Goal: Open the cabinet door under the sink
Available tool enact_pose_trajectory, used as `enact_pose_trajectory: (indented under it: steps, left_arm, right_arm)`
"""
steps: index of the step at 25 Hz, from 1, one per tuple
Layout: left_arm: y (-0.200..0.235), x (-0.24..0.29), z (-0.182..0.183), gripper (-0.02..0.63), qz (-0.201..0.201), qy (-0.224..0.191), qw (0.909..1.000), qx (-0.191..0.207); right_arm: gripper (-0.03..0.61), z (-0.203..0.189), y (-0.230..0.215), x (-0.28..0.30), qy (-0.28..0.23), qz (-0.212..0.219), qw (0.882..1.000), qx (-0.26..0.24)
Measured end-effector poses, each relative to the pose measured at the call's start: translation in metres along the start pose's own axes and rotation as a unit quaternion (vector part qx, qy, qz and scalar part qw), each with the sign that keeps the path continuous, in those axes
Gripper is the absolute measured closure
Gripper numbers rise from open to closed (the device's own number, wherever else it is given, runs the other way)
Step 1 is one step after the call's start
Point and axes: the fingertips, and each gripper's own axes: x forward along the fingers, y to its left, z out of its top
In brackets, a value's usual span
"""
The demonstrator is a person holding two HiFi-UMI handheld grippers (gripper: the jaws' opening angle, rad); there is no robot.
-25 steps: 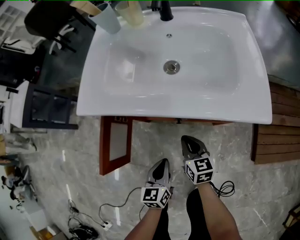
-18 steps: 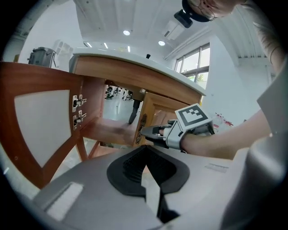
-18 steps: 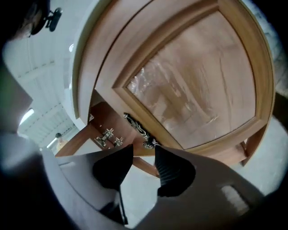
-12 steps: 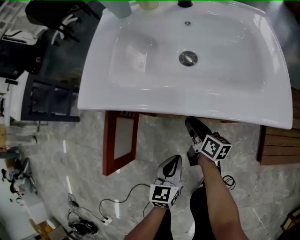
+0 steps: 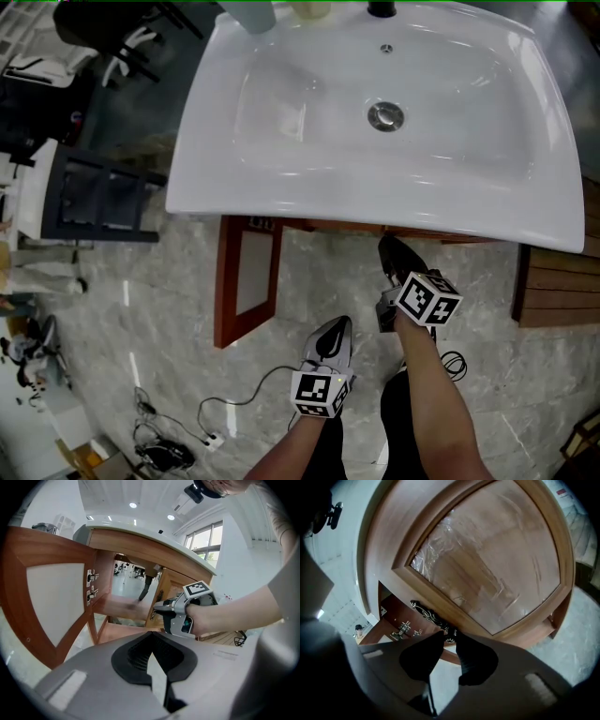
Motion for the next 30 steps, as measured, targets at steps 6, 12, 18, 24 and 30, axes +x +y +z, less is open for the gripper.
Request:
enact_pose_trajectory:
  steps: [6, 12, 18, 24, 30]
  left_arm:
    - [0.012, -0.017, -0.002, 0.595, -0.001, 0.004, 1.0000, 0.007]
    - [0.011, -0.034, -0.003, 0.595, -0.011, 0.010, 0.9997, 0.018]
    - [-0.009, -0.056, -0.013, 0.595, -0.018, 0.022, 0.9994, 0.017]
    - [-0.030, -0.063, -0.020, 0.595, -0.019, 0.028, 0.9994, 0.001]
    - [-0.045, -0.055, -0.022, 0.595, -0.032, 0.037, 0.9986, 0.017]
  right_arm:
    - [0.491, -0.021, 0.001, -0.025, 0.023, 0.007, 0.998, -0.054]
    - [0.491, -0.045, 0.002, -0.057, 0.035, 0.027, 0.995, -0.085]
    - [0.489, -0.062, -0.003, -0.096, 0.053, 0.037, 0.992, -0.110]
    - [0.489, -0.082, -0.016, -0.134, 0.074, 0.049, 0.987, -0.135]
    - [0.491, -0.094, -0.040, -0.177, 0.082, 0.077, 0.985, -0.133]
